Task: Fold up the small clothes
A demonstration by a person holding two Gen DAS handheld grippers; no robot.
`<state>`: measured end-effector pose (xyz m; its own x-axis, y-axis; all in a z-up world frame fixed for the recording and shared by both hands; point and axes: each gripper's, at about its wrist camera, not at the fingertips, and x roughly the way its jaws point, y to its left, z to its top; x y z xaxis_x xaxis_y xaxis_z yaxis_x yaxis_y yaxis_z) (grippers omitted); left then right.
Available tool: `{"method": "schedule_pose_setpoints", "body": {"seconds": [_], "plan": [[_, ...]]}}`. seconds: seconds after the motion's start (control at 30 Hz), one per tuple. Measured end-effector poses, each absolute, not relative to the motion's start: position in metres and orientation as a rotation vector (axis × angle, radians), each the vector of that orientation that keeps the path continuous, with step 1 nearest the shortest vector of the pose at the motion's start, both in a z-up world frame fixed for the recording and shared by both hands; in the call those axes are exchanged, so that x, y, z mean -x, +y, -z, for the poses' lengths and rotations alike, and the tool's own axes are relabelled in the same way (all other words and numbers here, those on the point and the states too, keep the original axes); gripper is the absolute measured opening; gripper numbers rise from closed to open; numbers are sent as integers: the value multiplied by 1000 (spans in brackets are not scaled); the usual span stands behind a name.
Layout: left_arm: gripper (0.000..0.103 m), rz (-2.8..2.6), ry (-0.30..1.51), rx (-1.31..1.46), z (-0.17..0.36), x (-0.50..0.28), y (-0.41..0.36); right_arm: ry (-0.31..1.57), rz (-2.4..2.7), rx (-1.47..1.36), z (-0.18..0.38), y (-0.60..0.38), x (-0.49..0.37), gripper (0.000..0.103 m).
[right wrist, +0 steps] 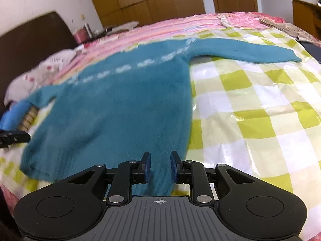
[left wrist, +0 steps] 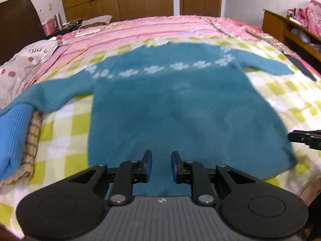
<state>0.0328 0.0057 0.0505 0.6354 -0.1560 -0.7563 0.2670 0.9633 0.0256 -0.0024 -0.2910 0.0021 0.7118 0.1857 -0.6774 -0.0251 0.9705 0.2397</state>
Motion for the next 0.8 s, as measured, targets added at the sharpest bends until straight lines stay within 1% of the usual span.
{"method": "schedule_pose_setpoints", "body": {"seconds": [0.17,0.23,0.47,0.67,0.8], "plan": [[28,302,829,-149,-56,-47,-20,717,-81,-276,-13,-304,-4,28],[28,327,827,-145,-55,-57,-30,699,-71,-304,-18,-311,-9,35],[30,384,795,-151,-41,-92,-67,608,50,-425,-30,-352,-45,37],[30,452,827,-105,-19,-125,-96,576,166,-550,-21,-402,-88,38],[30,489,827,-118,-7,-142,-121,555,252,-636,-12,-439,-112,41]]}}
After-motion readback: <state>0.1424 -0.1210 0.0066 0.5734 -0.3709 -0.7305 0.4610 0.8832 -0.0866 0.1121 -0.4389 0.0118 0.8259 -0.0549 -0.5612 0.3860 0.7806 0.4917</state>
